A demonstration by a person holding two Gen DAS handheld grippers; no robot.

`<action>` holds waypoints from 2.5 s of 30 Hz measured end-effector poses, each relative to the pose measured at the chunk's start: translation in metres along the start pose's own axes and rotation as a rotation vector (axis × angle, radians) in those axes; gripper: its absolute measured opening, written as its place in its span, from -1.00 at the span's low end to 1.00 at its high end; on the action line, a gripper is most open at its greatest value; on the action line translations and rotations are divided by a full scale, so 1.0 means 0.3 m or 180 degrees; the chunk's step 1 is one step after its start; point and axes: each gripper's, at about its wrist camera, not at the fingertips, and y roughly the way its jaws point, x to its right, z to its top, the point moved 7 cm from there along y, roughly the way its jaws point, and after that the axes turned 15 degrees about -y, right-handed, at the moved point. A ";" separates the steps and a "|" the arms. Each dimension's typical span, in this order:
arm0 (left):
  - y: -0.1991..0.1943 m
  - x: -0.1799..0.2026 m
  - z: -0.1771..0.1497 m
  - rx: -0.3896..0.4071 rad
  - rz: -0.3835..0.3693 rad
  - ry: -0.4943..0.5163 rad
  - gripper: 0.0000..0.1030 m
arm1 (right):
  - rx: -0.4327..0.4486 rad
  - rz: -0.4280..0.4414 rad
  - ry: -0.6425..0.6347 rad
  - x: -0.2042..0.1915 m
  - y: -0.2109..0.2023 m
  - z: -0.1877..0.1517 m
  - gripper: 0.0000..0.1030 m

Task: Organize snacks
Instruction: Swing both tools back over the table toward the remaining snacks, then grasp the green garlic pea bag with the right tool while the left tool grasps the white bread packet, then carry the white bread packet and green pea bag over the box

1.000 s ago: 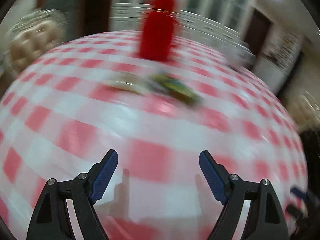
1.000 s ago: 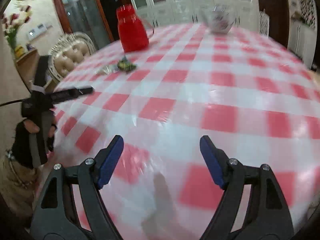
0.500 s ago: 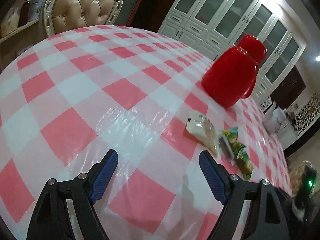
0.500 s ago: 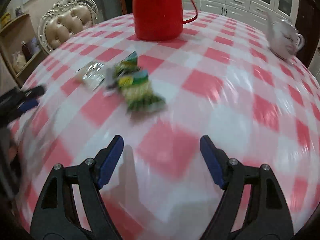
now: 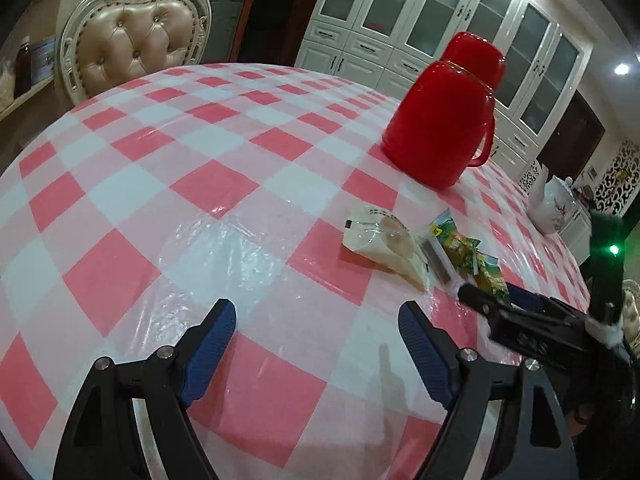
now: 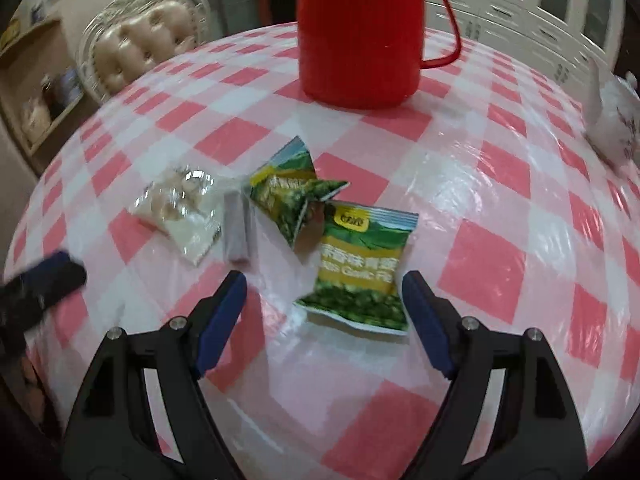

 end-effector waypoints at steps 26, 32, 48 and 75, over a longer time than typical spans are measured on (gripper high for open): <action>0.273 0.267 0.017 -0.0320 0.0295 0.1321 0.65 | 0.0323 0.0291 0.0580 -0.079 -0.368 -0.426 -0.25; 0.282 0.288 0.023 -0.0314 0.0187 0.1448 0.41 | 0.0290 0.0252 0.0452 -0.102 -0.368 -0.420 -0.25; 0.071 0.332 0.012 -0.0070 -0.0198 0.0974 0.97 | 0.0305 0.0268 0.0529 -0.090 -0.370 -0.426 -0.25; 0.265 0.501 -0.049 -0.0375 0.0065 0.2279 -0.29 | 0.0330 0.0450 0.0622 -0.085 -0.356 -0.428 -0.19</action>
